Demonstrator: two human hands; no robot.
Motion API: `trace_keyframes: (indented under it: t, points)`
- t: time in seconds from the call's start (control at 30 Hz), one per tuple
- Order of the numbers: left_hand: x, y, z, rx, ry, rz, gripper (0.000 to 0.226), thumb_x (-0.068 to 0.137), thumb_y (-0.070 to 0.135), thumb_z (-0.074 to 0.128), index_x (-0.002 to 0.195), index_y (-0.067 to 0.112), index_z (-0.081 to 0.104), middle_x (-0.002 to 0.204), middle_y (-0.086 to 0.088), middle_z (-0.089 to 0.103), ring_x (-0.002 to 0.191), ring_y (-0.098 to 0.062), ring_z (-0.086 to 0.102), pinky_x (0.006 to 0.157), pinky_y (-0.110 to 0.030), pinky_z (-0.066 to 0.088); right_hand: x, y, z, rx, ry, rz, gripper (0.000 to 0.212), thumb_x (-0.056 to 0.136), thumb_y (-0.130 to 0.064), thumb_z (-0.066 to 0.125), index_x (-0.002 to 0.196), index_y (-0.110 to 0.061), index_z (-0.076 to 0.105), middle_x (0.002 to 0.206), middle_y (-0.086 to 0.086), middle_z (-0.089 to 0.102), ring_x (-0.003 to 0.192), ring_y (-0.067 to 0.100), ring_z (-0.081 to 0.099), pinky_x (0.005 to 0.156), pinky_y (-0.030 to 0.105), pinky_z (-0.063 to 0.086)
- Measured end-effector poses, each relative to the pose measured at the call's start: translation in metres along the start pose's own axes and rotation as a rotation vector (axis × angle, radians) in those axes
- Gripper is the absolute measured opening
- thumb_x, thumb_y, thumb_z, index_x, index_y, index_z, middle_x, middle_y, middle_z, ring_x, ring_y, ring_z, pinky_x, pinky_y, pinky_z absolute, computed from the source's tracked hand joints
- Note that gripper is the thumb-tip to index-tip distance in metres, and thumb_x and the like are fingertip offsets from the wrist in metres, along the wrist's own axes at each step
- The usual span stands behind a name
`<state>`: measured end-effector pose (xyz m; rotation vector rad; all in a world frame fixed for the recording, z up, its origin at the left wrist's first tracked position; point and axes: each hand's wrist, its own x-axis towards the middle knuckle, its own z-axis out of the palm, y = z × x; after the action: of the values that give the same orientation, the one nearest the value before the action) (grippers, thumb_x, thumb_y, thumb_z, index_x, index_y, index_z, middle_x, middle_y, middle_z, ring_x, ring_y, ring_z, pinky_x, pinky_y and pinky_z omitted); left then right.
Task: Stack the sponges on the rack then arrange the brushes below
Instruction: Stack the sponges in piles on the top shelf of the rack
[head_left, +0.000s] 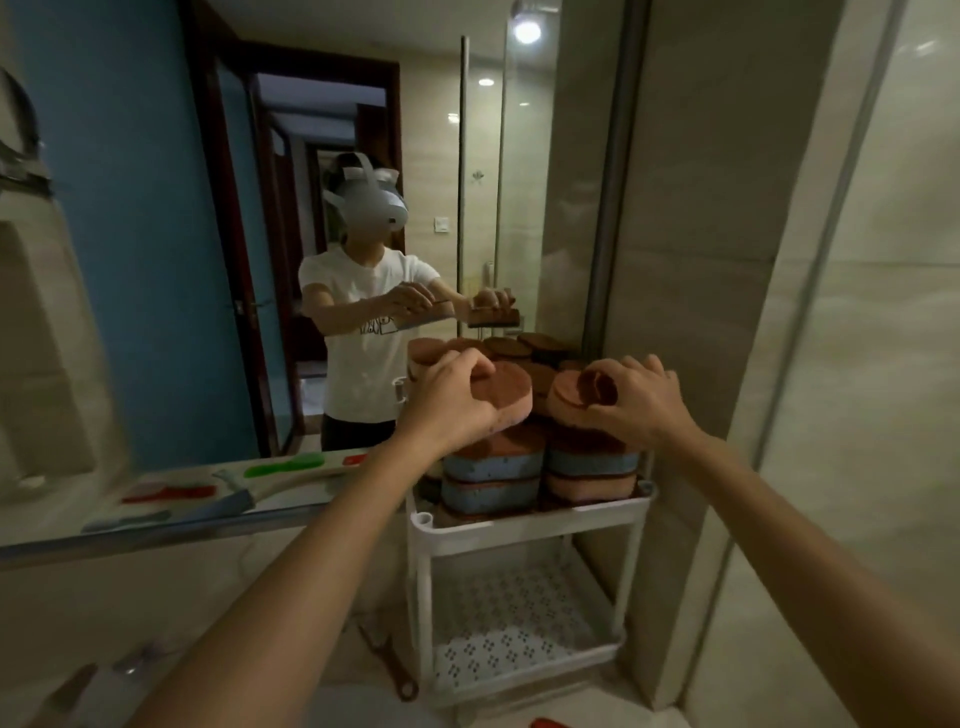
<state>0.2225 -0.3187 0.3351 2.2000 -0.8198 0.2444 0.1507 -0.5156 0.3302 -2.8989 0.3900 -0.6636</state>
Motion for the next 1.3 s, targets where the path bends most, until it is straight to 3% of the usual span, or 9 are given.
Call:
trace_keyframes:
  t: [0.4,0.83,1.0,1.3]
  points:
    - [0.026,0.004,0.024,0.064,-0.058,-0.048,0.039,0.076,0.003,0.056,0.114,0.014,0.057,0.123,-0.006,0.053,0.111,-0.019,0.049,0.079,-0.027,0.039,0.019,0.029,0.021,-0.048,-0.084,-0.052,0.059,0.083,-0.051,0.058,0.135,-0.026,0.044,0.139,0.003,0.045,0.130,0.028,0.031,0.106,0.043,0.023]
    - [0.035,0.001,0.034,0.035,-0.094,-0.069,0.042,0.076,-0.001,0.054,0.114,0.015,0.058,0.126,-0.007,0.054,0.117,-0.021,0.049,0.084,-0.029,0.043,0.020,0.028,0.033,-0.107,-0.157,-0.065,0.058,0.088,-0.051,0.049,0.139,-0.025,0.039,0.142,0.005,0.043,0.132,0.030,0.030,0.107,0.043,0.024]
    - [0.037,0.006,0.037,0.076,-0.159,-0.026,0.045,0.078,-0.003,0.051,0.120,0.014,0.057,0.128,-0.007,0.055,0.118,-0.020,0.049,0.081,-0.024,0.037,0.020,0.030,0.033,-0.092,-0.159,-0.073,0.059,0.088,-0.051,0.049,0.141,-0.026,0.038,0.143,0.005,0.043,0.131,0.030,0.031,0.106,0.042,0.029]
    - [0.035,-0.002,0.047,0.111,-0.106,-0.053,0.043,0.078,-0.003,0.046,0.117,0.013,0.057,0.128,-0.009,0.053,0.119,-0.023,0.047,0.086,-0.029,0.041,0.018,0.030,0.040,-0.108,-0.124,-0.080,0.057,0.090,-0.042,0.048,0.142,-0.027,0.034,0.146,0.002,0.040,0.134,0.030,0.028,0.107,0.042,0.026]
